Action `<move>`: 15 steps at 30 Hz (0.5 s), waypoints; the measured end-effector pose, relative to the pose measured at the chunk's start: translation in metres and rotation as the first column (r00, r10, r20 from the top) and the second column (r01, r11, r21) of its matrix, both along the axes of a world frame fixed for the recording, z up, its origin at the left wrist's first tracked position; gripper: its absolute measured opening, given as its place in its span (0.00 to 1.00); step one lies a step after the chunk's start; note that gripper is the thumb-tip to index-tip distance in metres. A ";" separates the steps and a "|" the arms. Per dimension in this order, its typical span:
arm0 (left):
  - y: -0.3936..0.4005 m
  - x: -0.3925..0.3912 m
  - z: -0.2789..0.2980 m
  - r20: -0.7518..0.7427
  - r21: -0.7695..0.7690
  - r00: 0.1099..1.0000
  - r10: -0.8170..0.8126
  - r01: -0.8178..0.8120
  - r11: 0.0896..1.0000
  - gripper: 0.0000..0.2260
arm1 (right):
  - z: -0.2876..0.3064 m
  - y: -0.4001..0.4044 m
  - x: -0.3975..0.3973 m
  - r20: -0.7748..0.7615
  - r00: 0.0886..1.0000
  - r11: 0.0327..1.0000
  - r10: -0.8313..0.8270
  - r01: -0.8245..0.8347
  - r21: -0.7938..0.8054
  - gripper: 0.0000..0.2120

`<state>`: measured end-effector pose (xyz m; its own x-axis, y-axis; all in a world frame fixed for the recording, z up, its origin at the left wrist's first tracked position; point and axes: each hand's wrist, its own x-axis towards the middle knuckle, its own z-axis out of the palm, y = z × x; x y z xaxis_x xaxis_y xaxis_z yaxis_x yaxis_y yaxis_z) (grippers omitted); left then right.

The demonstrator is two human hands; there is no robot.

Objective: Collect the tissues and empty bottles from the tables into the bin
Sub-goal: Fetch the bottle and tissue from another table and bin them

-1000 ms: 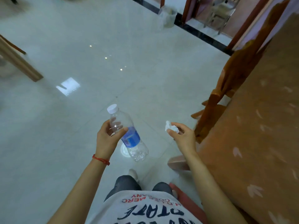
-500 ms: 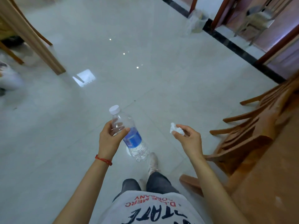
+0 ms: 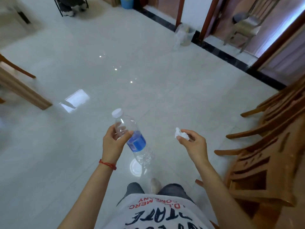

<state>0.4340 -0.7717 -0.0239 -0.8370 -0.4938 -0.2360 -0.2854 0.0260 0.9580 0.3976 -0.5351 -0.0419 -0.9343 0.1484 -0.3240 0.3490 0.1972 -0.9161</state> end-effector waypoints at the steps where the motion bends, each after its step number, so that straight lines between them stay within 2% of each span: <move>1: 0.002 -0.015 0.002 0.000 -0.008 1.000 -0.026 0.026 1.000 0.15 | 0.001 0.002 -0.010 -0.005 1.000 1.000 -0.026 0.026 0.003 0.10; 8: 0.022 -0.117 0.009 -0.020 -0.005 0.970 -0.244 0.244 0.970 0.13 | 0.002 0.021 -0.062 -0.022 0.975 0.975 -0.220 0.220 0.000 0.10; 15: 0.043 -0.221 0.010 -0.019 -0.022 0.870 -0.493 0.493 0.870 0.12 | -0.001 0.033 -0.105 -0.060 0.886 0.887 -0.460 0.461 0.011 0.09</move>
<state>0.2133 -0.7287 -0.0143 -0.9777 -0.0190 -0.2092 -0.2093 0.1726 0.9625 0.2929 -0.5018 -0.0433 -0.7749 0.5737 -0.2654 0.3557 0.0488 -0.9333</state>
